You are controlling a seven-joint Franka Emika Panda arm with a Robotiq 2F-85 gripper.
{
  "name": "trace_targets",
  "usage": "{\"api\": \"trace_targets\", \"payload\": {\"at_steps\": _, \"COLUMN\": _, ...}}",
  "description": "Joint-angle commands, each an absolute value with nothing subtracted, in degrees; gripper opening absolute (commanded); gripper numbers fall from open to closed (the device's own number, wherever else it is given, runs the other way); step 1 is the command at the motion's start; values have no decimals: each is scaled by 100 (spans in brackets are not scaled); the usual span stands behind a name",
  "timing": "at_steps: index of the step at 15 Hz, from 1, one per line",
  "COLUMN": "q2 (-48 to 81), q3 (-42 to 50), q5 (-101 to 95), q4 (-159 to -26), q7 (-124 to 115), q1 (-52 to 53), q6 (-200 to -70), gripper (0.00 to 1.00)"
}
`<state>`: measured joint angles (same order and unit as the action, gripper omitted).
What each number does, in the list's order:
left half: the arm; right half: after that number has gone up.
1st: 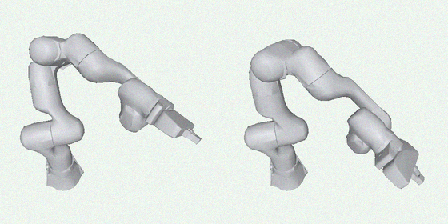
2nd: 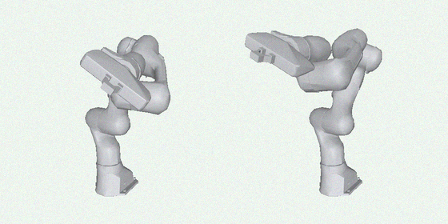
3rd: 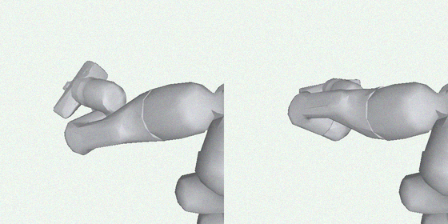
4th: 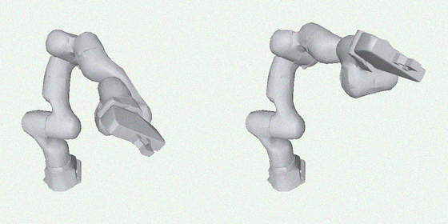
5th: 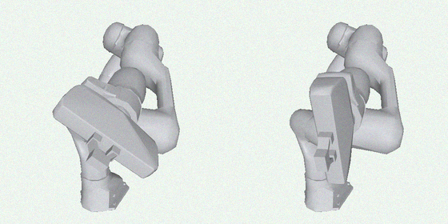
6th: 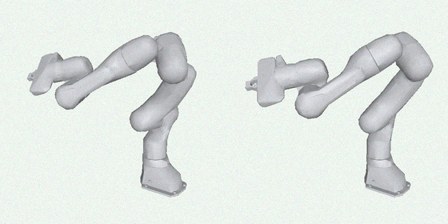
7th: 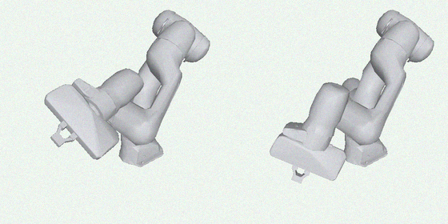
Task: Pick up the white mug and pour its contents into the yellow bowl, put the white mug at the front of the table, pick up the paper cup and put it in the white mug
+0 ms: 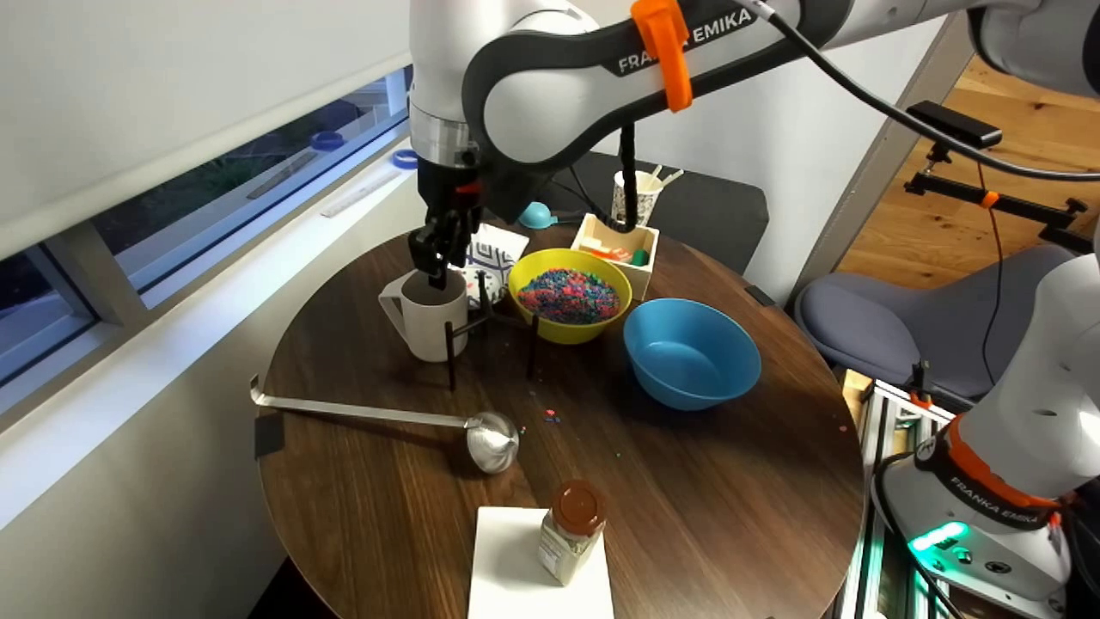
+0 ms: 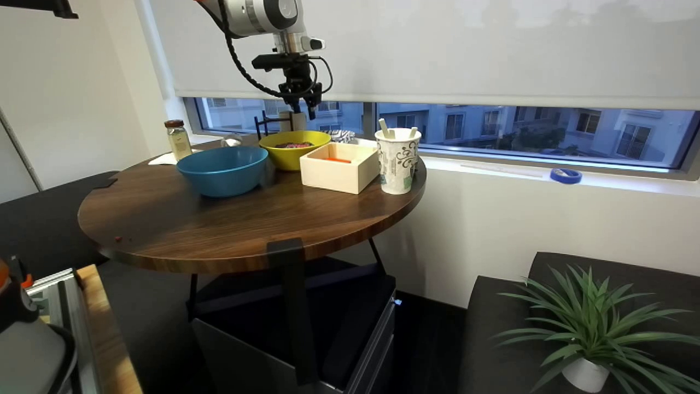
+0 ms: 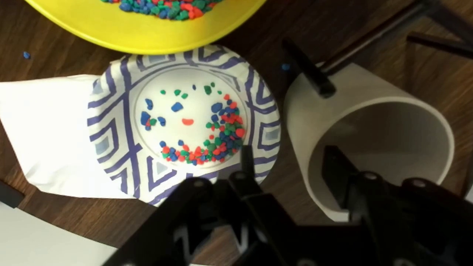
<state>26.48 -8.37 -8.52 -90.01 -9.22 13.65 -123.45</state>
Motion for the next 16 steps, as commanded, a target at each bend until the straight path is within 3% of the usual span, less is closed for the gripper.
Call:
{"api": "trace_targets", "payload": {"at_steps": 1, "q2": 2700, "q3": -794, "q5": -747, "q4": -8840, "q7": -834, "q1": 1420, "q6": -12106, "gripper": 23}}
{"api": "trace_targets", "payload": {"at_steps": 4, "q2": 2645, "q3": -818, "q5": -742, "q4": -8813, "q7": -634, "q1": 1389, "q6": -11888, "gripper": 1}}
{"api": "trace_targets", "payload": {"at_steps": 16, "q2": 1573, "q3": -702, "q5": -690, "q4": -8905, "q7": -49, "q1": 1171, "q6": -11343, "gripper": 1}}
